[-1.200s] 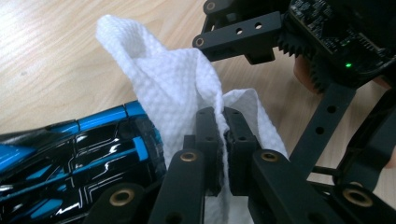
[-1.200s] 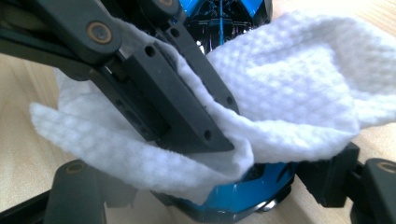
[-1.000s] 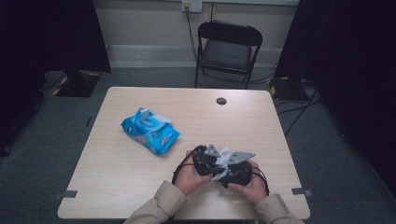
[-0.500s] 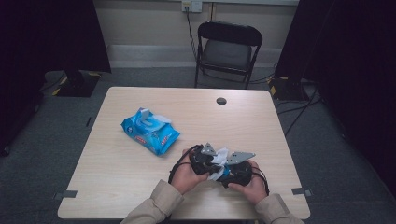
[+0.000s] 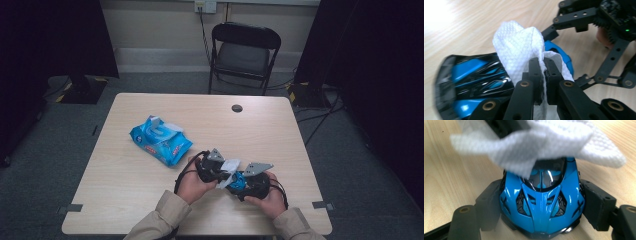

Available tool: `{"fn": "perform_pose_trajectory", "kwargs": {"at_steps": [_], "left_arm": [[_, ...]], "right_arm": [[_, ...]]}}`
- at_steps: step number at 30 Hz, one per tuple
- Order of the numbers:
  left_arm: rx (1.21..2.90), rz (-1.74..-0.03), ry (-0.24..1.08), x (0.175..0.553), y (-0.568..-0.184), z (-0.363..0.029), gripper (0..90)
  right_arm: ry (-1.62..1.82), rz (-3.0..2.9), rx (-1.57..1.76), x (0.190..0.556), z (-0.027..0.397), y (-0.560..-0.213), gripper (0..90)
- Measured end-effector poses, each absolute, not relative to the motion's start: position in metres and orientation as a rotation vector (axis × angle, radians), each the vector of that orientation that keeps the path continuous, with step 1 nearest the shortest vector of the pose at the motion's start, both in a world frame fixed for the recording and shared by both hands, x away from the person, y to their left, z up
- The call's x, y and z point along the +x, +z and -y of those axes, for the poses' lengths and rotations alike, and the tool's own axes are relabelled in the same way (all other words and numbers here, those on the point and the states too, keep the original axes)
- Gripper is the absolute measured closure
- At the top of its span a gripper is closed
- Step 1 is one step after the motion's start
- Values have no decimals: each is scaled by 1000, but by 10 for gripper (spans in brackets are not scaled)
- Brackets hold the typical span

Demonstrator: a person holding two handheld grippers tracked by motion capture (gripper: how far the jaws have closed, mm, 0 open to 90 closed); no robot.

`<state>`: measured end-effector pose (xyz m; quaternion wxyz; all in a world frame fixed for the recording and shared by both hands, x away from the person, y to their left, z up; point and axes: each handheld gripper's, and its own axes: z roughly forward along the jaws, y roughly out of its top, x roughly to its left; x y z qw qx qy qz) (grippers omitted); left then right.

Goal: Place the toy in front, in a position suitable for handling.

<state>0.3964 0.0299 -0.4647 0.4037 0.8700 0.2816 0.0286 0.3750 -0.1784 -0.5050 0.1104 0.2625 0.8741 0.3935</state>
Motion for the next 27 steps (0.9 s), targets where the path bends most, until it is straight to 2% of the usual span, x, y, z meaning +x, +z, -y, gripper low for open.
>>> {"fn": "perform_pose_trajectory", "kwargs": {"at_steps": [11,27], "left_arm": [[2185,-792,112,407,-467,-56,860],[2168,-848,145,414,-466,-70,861]], "right_arm": [[1158,-2568,774,375,178,-505,256],[1158,-2568,773,375,178,-505,256]]}}
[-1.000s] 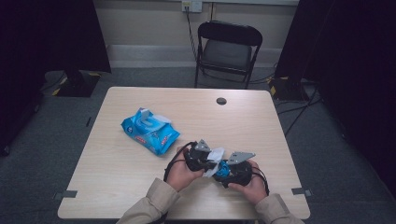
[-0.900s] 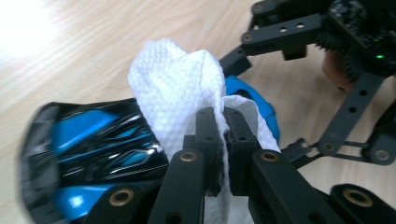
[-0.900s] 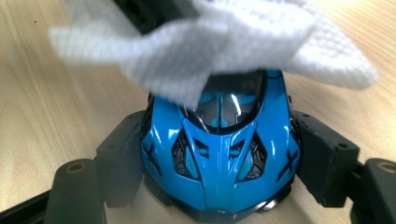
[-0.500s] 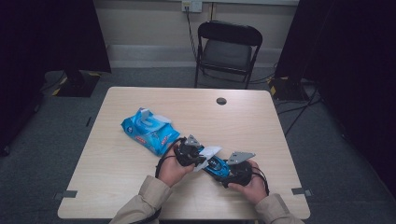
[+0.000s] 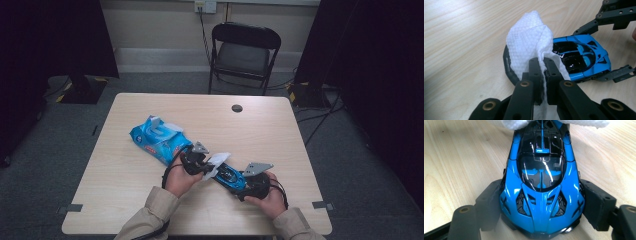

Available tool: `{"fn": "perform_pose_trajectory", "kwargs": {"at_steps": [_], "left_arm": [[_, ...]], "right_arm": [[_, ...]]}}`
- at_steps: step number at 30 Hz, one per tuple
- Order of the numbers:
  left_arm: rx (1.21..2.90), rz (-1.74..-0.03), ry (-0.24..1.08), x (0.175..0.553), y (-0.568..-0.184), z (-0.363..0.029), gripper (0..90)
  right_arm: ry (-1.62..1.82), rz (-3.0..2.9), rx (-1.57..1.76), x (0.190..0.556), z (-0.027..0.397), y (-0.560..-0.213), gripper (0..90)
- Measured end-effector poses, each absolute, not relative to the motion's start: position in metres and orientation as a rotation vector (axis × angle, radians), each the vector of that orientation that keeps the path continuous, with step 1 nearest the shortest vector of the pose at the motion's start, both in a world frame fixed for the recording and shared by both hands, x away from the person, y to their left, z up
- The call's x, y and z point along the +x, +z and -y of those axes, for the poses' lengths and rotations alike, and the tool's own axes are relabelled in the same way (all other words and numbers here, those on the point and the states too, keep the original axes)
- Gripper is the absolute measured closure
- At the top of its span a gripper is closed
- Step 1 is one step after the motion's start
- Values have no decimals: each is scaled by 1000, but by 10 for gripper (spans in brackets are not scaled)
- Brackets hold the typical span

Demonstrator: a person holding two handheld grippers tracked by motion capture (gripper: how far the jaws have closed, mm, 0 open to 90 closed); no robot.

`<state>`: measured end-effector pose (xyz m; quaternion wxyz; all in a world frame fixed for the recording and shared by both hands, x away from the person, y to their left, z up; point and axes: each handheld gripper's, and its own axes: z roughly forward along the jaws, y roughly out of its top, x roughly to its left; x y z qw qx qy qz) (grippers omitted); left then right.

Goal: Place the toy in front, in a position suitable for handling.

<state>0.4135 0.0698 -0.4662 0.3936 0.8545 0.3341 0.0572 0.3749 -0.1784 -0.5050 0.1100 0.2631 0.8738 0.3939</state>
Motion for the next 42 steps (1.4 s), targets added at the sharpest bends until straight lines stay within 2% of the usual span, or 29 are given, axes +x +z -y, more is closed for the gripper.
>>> {"fn": "perform_pose_trajectory", "kwargs": {"at_steps": [16,42], "left_arm": [[2155,-896,183,418,-461,-93,862],[2184,-961,193,423,-470,-109,863]], "right_arm": [[1158,-2568,774,375,178,-505,256],[1158,-2568,774,375,178,-505,256]]}}
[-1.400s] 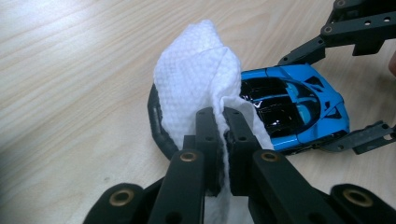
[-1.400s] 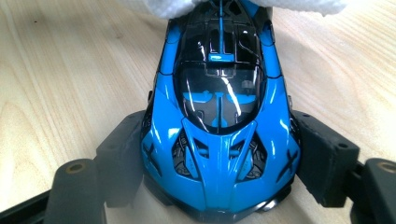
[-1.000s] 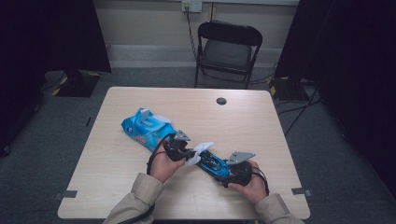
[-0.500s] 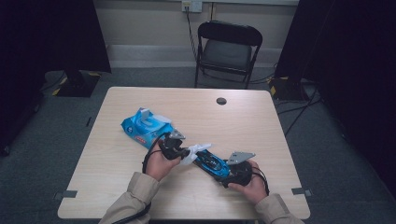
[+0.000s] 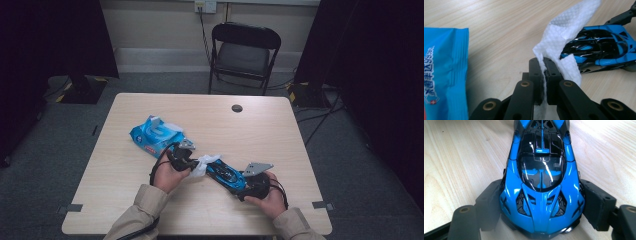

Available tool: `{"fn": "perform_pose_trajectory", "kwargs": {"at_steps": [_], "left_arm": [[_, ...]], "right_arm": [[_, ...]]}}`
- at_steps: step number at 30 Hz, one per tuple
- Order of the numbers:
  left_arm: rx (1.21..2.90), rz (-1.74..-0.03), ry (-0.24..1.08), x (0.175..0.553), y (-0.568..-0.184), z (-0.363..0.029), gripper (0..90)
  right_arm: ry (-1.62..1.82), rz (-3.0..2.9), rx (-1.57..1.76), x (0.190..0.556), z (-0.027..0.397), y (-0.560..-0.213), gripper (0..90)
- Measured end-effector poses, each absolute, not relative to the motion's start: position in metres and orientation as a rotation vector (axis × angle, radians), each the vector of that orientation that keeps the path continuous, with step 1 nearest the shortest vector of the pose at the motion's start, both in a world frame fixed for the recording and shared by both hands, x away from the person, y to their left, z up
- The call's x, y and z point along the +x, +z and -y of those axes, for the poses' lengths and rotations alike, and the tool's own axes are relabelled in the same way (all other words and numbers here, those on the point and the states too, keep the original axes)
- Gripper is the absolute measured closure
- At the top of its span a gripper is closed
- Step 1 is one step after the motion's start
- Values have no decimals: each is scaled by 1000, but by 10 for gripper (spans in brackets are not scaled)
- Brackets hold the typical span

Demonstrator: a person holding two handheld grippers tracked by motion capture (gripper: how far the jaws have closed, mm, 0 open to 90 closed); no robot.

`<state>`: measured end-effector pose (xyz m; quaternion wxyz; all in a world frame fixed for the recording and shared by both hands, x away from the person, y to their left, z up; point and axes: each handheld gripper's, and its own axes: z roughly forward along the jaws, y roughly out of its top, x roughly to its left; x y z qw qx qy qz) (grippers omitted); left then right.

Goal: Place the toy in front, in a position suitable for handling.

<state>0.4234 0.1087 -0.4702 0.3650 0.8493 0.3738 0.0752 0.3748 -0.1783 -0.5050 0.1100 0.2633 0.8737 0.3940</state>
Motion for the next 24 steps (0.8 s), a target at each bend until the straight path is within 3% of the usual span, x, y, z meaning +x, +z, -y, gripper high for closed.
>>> {"fn": "perform_pose_trajectory", "kwargs": {"at_steps": [24], "left_arm": [[2149,-1002,217,398,-467,-153,864]], "right_arm": [[1156,-2573,764,375,179,-505,250]]}}
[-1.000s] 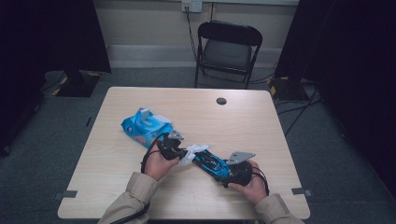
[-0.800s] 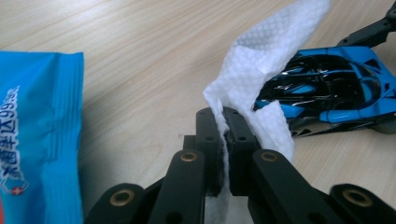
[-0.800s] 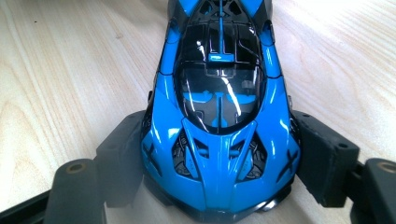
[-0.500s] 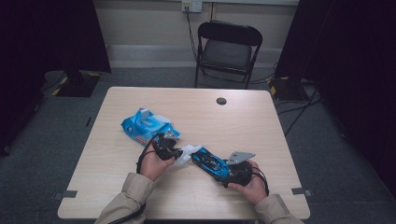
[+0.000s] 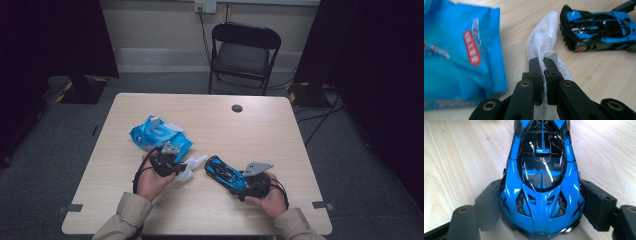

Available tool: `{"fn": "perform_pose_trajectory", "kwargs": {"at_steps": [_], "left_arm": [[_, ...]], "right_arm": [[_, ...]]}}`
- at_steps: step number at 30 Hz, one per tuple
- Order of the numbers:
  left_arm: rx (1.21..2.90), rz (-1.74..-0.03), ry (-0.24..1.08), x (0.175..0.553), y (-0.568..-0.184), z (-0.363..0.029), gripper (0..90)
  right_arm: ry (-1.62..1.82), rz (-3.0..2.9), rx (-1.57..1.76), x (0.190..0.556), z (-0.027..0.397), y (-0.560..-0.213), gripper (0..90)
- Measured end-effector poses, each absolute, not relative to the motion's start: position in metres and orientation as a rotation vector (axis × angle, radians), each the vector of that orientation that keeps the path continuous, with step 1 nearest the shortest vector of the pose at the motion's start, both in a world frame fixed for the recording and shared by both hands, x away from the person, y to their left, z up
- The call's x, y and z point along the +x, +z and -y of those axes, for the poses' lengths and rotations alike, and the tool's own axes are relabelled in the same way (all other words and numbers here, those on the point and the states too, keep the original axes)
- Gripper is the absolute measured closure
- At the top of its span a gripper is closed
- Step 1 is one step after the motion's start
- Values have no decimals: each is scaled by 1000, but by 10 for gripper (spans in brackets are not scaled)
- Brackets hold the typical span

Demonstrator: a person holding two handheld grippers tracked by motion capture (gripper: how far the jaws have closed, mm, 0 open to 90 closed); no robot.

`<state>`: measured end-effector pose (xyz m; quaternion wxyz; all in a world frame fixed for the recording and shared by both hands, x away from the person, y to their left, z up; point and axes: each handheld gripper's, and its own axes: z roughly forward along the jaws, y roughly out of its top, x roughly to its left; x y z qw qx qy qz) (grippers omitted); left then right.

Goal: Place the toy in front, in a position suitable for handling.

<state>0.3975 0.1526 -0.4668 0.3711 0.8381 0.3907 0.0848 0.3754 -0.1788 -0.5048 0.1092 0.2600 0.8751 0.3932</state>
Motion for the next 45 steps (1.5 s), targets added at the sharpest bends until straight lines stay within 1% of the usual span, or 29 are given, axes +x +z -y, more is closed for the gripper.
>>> {"fn": "perform_pose_trajectory", "kwargs": {"at_steps": [4,6,13,14,19,22,25,26,28,30,31,32,36,38,42,45], "left_arm": [[2160,-1001,189,392,-474,-157,863],[2150,-999,183,390,-477,-157,862],[2159,-984,163,388,-481,-155,862],[2152,-983,176,387,-482,-155,862],[2164,-976,162,387,-485,-156,860],[2158,-979,164,386,-487,-155,859],[2168,-971,163,386,-487,-155,858],[2169,-969,163,385,-487,-154,858],[2171,-965,163,385,-487,-154,858],[2173,-960,158,385,-487,-154,859],[2173,-960,158,385,-487,-154,858],[2176,-957,162,385,-487,-154,858],[2167,-959,165,384,-489,-151,857],[2169,-952,155,384,-489,-149,858],[2179,-937,145,383,-489,-143,857],[2187,-917,111,383,-489,-137,854]], "right_arm": [[1157,-2572,767,375,179,-505,244],[1167,-2585,770,376,180,-505,220],[1159,-2600,805,375,182,-498,212],[1159,-2600,805,375,182,-498,212],[1201,-2570,793,375,183,-482,215],[1213,-2558,773,377,181,-472,248],[1221,-2553,781,381,178,-469,258],[1236,-2550,798,386,172,-467,286],[1238,-2554,797,387,170,-467,291],[1215,-2563,796,393,160,-468,331],[1215,-2563,796,393,160,-468,331],[1212,-2572,810,397,156,-470,359],[1200,-2582,823,402,152,-475,373],[1168,-2587,808,402,150,-478,409],[1177,-2576,794,401,149,-481,420],[1172,-2576,786,400,148,-481,421]]}}
